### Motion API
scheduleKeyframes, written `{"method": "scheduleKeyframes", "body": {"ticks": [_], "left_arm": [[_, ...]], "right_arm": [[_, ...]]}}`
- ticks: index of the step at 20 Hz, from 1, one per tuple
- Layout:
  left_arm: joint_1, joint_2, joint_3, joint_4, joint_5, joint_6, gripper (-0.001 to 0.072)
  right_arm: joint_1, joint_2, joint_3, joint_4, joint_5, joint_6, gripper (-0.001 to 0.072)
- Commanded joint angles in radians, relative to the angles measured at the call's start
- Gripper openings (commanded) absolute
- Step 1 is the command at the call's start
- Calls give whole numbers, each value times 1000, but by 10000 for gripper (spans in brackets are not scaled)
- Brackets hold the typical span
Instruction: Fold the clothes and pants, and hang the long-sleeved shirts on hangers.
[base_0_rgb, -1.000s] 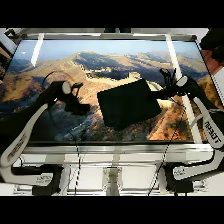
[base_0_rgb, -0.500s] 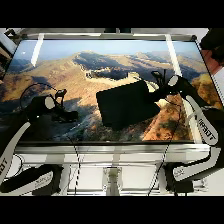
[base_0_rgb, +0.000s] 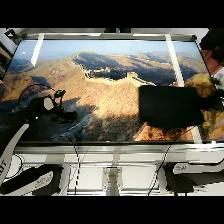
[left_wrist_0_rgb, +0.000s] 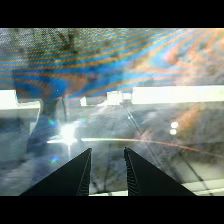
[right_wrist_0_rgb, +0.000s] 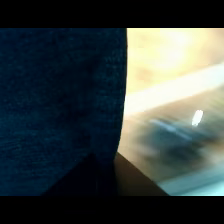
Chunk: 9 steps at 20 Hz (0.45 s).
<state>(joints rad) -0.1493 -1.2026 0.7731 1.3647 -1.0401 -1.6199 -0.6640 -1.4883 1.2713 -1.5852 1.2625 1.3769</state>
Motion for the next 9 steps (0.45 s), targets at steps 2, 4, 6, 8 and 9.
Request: {"method": "scheduleKeyframes", "body": {"ticks": [2,4,6,8,9], "left_arm": [[0,1,0,0,0,0,265],[0,1,0,0,0,0,265],[0,1,0,0,0,0,265],[0,1,0,0,0,0,265],[0,1,0,0,0,0,265]], "right_arm": [[-364,45,-2,14,85,-8,86],[-450,56,-2,99,81,-9,386],[-479,70,-2,134,72,-10,453],[-469,75,-2,146,72,-10,453],[-457,77,-2,154,72,-10,453]]}}
